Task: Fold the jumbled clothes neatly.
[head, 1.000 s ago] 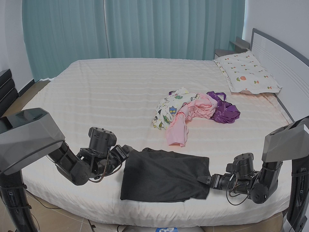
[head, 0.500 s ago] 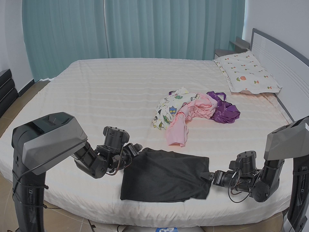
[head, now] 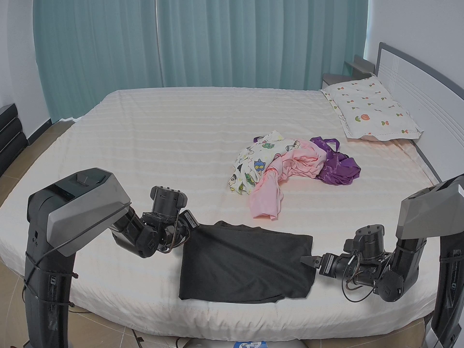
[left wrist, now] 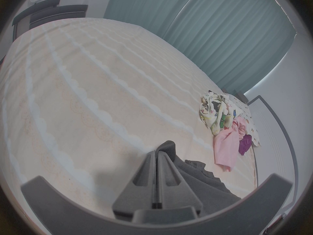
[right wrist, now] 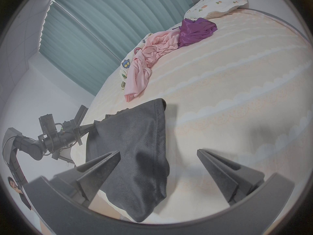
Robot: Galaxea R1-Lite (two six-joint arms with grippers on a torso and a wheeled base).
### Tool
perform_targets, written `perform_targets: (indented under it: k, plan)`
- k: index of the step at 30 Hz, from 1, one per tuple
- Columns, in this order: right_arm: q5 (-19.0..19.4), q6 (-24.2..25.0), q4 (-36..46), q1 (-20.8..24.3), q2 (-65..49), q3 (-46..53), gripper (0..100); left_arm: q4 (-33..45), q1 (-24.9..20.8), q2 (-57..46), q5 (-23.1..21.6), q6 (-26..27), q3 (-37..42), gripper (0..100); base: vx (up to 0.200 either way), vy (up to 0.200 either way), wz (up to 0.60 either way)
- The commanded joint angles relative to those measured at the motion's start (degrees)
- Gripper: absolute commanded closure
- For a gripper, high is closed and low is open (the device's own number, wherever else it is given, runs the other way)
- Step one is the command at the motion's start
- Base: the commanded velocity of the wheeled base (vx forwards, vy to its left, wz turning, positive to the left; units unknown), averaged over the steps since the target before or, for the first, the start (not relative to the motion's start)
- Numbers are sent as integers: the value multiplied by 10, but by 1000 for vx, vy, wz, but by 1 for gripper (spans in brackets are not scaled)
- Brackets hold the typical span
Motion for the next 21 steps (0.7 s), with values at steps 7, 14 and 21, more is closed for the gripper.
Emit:
perform_targets:
  k: [7, 14, 21]
  plan:
    - [0, 12, -1, -1, -2, -10, 0, -4, 9, 3, 2, -2, -2, 100, 0, 0, 0]
    - [-3, 27, -16, -6, -4, -10, 0, -4, 19, -1, 1, -22, -6, 0, 0, 0, 0]
    - [-7, 28, -27, -46, -94, 30, 0, -21, 53, -120, -49, -35, 86, 0, 0, 0, 0]
